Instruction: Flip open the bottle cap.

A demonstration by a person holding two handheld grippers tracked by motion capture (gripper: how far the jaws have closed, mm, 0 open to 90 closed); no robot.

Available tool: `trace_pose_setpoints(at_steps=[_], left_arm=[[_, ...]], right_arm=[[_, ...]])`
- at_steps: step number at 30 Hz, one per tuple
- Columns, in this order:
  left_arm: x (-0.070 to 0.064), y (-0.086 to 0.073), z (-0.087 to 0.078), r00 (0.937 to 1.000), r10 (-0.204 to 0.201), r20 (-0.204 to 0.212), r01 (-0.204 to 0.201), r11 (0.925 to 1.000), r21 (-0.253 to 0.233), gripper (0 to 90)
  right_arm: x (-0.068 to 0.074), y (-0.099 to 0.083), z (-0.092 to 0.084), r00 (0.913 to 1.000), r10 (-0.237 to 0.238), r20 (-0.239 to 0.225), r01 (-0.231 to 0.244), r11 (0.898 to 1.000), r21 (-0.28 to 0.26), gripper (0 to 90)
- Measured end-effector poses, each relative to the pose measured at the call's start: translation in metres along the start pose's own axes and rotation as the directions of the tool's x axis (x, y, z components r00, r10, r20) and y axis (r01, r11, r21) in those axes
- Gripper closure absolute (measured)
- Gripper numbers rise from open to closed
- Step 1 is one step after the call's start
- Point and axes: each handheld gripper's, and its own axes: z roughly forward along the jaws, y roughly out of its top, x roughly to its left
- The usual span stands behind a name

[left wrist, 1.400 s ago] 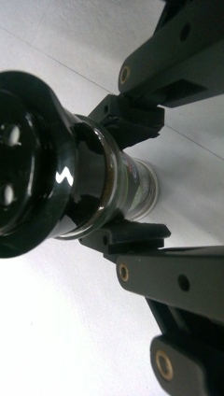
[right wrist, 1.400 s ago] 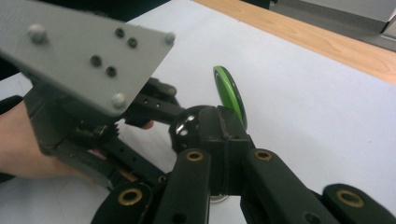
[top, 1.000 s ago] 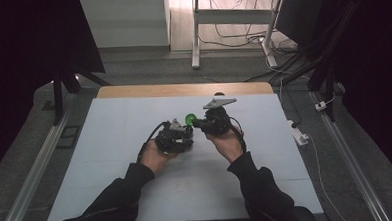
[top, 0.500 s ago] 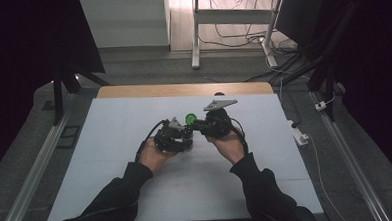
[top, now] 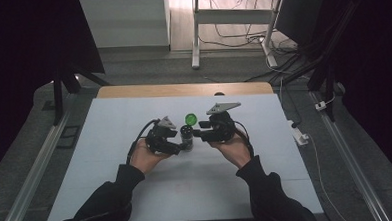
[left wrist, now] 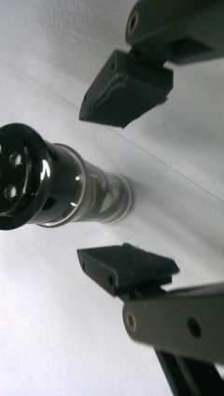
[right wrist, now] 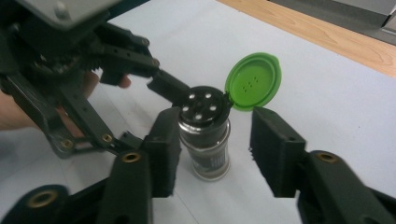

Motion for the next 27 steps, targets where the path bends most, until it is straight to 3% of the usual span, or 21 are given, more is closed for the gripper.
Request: trace_pose_setpoints(at_steps=[6,10,20,27], left_arm=[[-0.002,-0.003,-0.01,0.999,-0.021,0.039,0.021,0.9997,-0.013,19.2],[-0.006,-0.004,-0.016,0.9991,-0.027,0.032,0.027,0.9995,-0.013,15.7],[-0.013,-0.014,-0.036,0.9989,-0.017,0.043,0.017,0.9996,-0.021,6.1],[-0.018,-0.027,-0.051,0.9977,-0.036,0.057,0.038,0.9985,-0.038,1.6]], right_arm=[[0.002,-0.005,-0.004,0.9999,0.012,-0.007,-0.012,1.0,-0.003,32.5],[0.003,-0.009,-0.007,0.9995,0.031,-0.01,-0.031,0.999,-0.008,23.9],[0.008,-0.016,-0.017,0.9973,0.063,-0.037,-0.064,0.998,-0.019,11.3],[0.014,-0.02,-0.023,0.9978,0.054,-0.04,-0.054,0.998,-0.009,6.5]])
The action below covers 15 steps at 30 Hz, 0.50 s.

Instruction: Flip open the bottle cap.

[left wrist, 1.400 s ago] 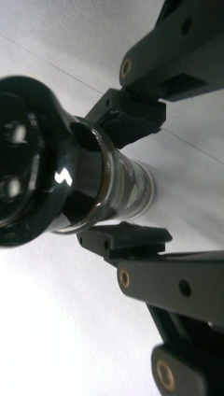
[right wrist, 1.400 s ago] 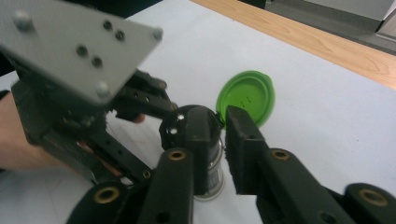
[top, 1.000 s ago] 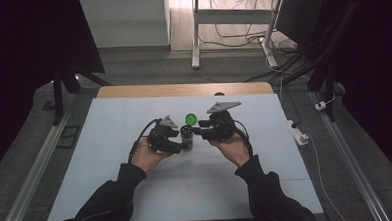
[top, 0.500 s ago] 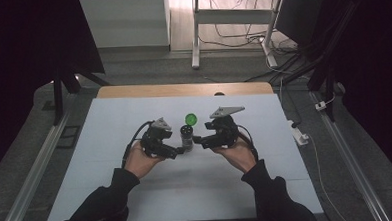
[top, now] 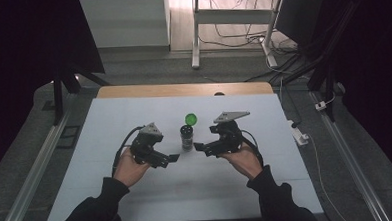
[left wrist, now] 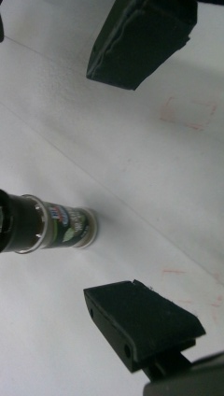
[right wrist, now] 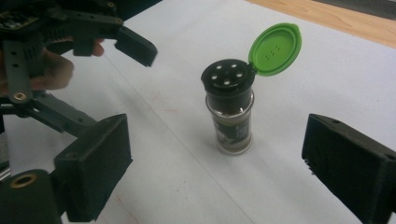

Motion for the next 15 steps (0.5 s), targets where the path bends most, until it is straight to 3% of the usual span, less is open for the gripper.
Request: trace_pose_setpoints(at_steps=[15], left_arm=[[-0.007,-0.031,-0.041,0.9983,-0.047,0.036,0.049,0.997,-0.06,0.0]], right_arm=[[0.008,-0.018,-0.023,0.9992,-0.035,0.017,0.035,0.999,0.015,0.0]])
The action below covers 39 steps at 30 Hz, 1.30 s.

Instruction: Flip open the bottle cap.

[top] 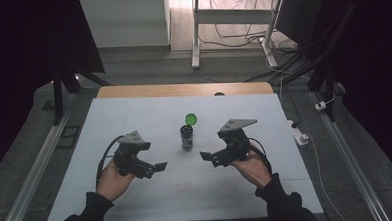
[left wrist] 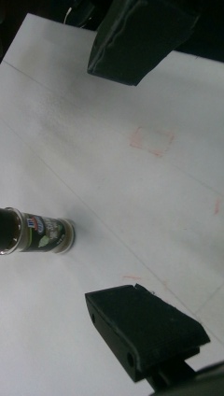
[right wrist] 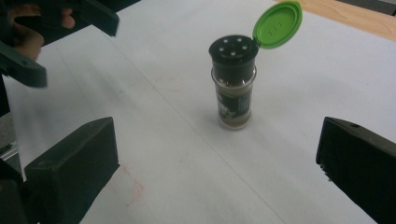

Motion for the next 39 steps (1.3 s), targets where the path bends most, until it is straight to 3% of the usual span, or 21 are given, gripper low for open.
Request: trace_pose_setpoints(at_steps=[13,23,31,39], left_arm=[[-0.007,-0.028,-0.036,0.9988,-0.044,-0.019,0.043,0.9979,-0.048,0.0],[-0.009,-0.056,-0.065,0.994,-0.081,-0.074,0.075,0.9936,-0.084,0.0],[-0.008,-0.08,-0.086,0.984,-0.131,-0.121,0.118,0.9871,-0.108,0.0],[-0.009,-0.099,-0.1,0.9685,-0.164,-0.187,0.144,0.983,-0.114,0.0]], right_arm=[[-0.002,-0.028,-0.034,0.9983,0.035,0.048,-0.034,0.999,-0.02,0.0],[-0.009,-0.051,-0.061,0.9916,0.087,0.095,-0.083,0.995,-0.045,0.0],[-0.013,-0.076,-0.089,0.9785,0.123,0.165,-0.114,0.991,-0.063,0.0],[-0.022,-0.104,-0.117,0.9561,0.184,0.228,-0.173,0.983,-0.068,0.0]])
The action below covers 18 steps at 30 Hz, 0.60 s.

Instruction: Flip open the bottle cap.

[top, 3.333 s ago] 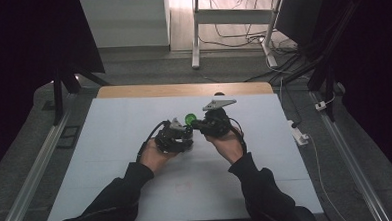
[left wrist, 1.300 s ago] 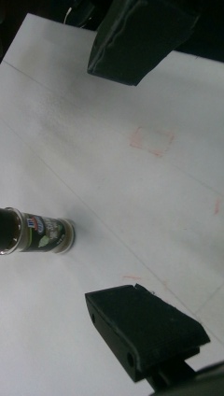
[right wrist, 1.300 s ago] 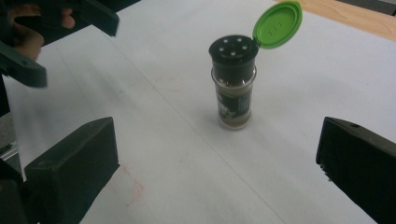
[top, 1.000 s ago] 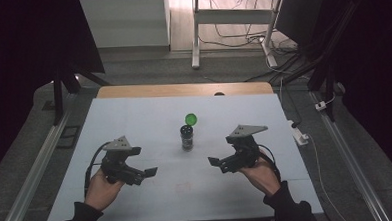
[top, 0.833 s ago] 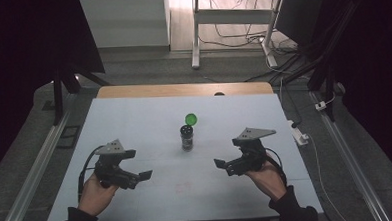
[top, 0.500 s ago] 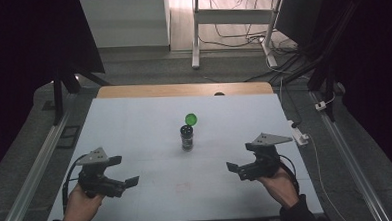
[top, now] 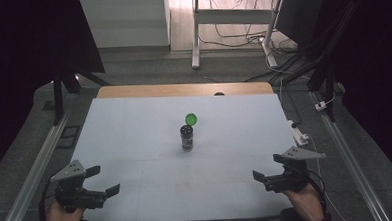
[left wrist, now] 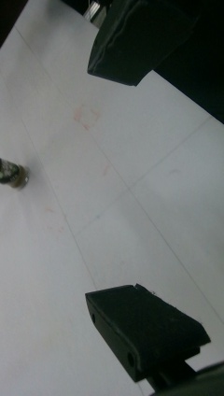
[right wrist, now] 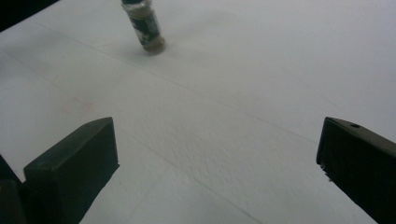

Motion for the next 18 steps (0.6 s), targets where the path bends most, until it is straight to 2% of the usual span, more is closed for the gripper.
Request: trace_pose_setpoints(at_steps=[8,15,18], left_arm=[[0.004,-0.013,-0.01,0.9989,-0.024,-0.039,0.025,0.9995,0.017,0.0],[0.005,-0.024,-0.014,0.9946,-0.043,-0.095,0.05,0.9962,0.071,0.0],[0.006,-0.026,-0.016,0.9929,-0.053,-0.106,0.061,0.9958,0.069,0.0]], right_arm=[[-0.009,-0.016,-0.013,0.9984,0.029,0.048,-0.031,0.999,0.038,0.0],[-0.011,-0.026,-0.017,0.997,0.04,0.066,-0.046,0.994,0.098,0.0],[-0.011,-0.027,-0.018,0.9971,0.039,0.065,-0.046,0.993,0.109,0.0]])
